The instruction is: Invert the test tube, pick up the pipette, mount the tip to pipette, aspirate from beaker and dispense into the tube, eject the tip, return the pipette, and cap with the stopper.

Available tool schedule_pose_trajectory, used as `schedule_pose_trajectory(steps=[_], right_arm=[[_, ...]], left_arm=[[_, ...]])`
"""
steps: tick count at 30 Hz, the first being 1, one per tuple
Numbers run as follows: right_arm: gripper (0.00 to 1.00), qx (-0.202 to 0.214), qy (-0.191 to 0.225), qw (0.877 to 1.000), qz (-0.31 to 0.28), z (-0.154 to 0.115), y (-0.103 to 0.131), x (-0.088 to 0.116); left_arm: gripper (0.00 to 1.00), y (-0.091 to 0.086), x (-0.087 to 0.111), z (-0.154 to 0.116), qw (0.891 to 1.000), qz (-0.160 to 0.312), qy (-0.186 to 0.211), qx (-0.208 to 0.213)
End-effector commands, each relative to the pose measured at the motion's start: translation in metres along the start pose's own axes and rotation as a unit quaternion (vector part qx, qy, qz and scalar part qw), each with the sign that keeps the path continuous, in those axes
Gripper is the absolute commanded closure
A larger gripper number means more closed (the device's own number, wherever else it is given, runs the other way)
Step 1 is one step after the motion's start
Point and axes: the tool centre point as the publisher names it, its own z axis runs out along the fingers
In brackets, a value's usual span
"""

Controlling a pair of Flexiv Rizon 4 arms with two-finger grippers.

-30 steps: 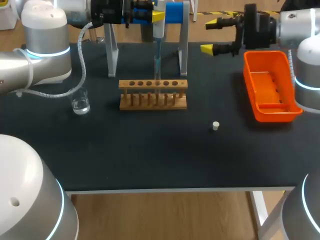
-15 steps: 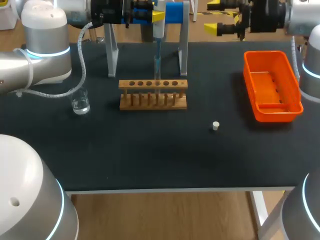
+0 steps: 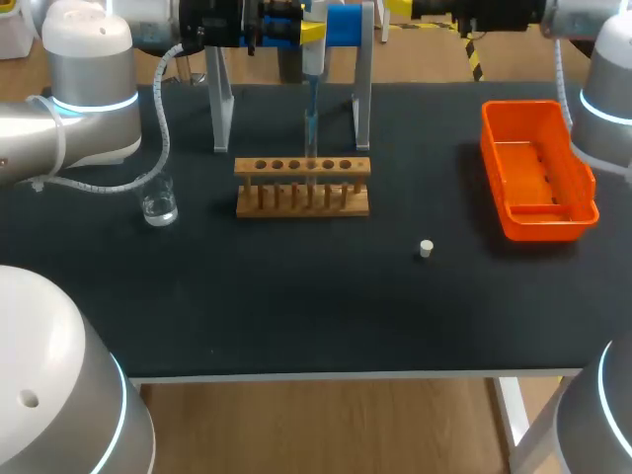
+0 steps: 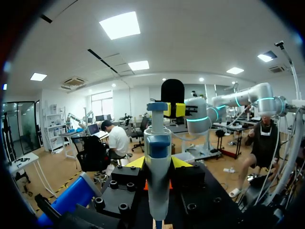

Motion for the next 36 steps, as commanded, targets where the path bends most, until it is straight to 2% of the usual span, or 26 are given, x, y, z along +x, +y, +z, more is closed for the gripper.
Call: schedule_pose_trajectory(steps=[1,16,36], right_arm=[[1.00,0.004,0.008,1.000,0.003,0.012,0.007,-0.011],[1.00,-0.015,0.037,0.999,0.018,0.050,0.033,-0.017],[1.00,-0.027,0.064,0.997,0.029,0.082,0.037,-0.011]], left_arm=[[1.00,0.000,-0.001,0.000,1.000,0.000,0.001,0.000],[1.00,0.000,-0.001,0.000,1.000,0.000,0.001,0.000],[1.00,0.000,-0.001,0.000,1.000,0.000,0.001,0.000]])
